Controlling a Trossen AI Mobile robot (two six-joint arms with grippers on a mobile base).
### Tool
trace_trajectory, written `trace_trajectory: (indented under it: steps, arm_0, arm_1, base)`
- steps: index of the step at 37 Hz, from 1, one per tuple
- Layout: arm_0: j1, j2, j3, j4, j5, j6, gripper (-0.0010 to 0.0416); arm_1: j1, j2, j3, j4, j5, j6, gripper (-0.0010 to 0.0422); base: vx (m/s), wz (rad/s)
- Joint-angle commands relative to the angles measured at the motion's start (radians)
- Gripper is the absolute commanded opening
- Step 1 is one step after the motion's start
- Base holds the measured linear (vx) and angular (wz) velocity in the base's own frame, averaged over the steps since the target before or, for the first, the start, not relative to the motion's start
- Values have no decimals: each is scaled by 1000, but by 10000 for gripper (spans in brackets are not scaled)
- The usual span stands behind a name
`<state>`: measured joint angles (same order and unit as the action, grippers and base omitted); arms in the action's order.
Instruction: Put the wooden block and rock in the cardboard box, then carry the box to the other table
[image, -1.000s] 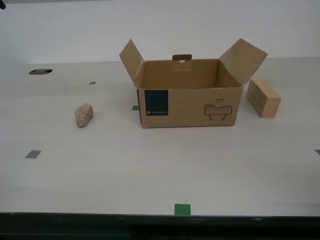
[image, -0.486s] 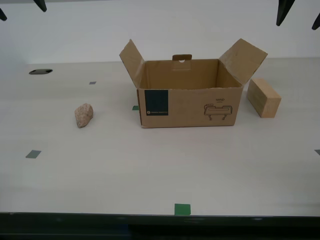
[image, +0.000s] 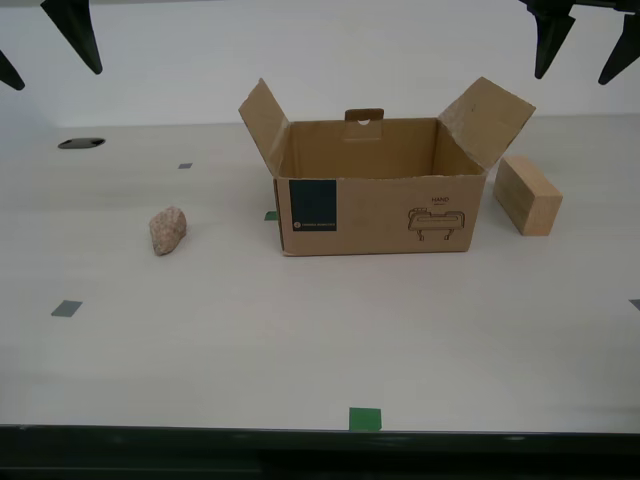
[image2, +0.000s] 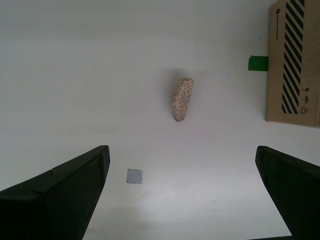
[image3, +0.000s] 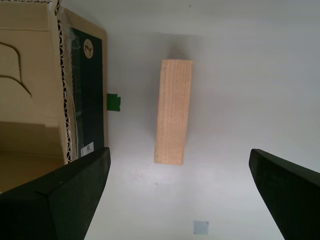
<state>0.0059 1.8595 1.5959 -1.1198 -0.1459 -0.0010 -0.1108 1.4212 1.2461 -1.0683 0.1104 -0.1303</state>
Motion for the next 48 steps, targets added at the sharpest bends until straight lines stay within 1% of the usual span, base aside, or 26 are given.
trace_trajectory:
  steps: [1,4,10,16,20,29,40,46,48]
  arm_0:
    - [1,0,-16,29,-43,-4,387]
    - [1,0,-30,44,-67,-10,387]
    - [1,0,-54,72,-67,-30,387]
    - [0,0,-85,103,-66,-29,387]
    - [1,0,-116,122,-66,-29,387]
    - [1,0,-186,170,-67,-31,387]
    - [0,0,-193,175,-67,-34,387]
    - [0,0,-193,218,-67,-44,387]
    - [0,0,-193,221,-67,-53,387]
  arm_1:
    - [0,0,-7,5,-1,-2,400]
    - [0,0,-7,14,0,-2,400]
    - [0,0,-7,19,-1,-2,400]
    - [-1,0,-7,22,0,-2,400]
    - [-1,0,-7,23,0,-20,400]
    - [-1,0,-7,26,-1,-20,400]
    - [-1,0,-7,40,-1,-21,400]
    - [-1,0,-7,42,-1,-21,400]
    - [-1,0,-7,42,-1,-20,400]
  base:
    - [0,0]
    - [0,0]
    - [0,0]
    - [0,0]
    - [0,0]
    - [0,0]
    - [0,0]
    - [0,0]
    - [0,0]
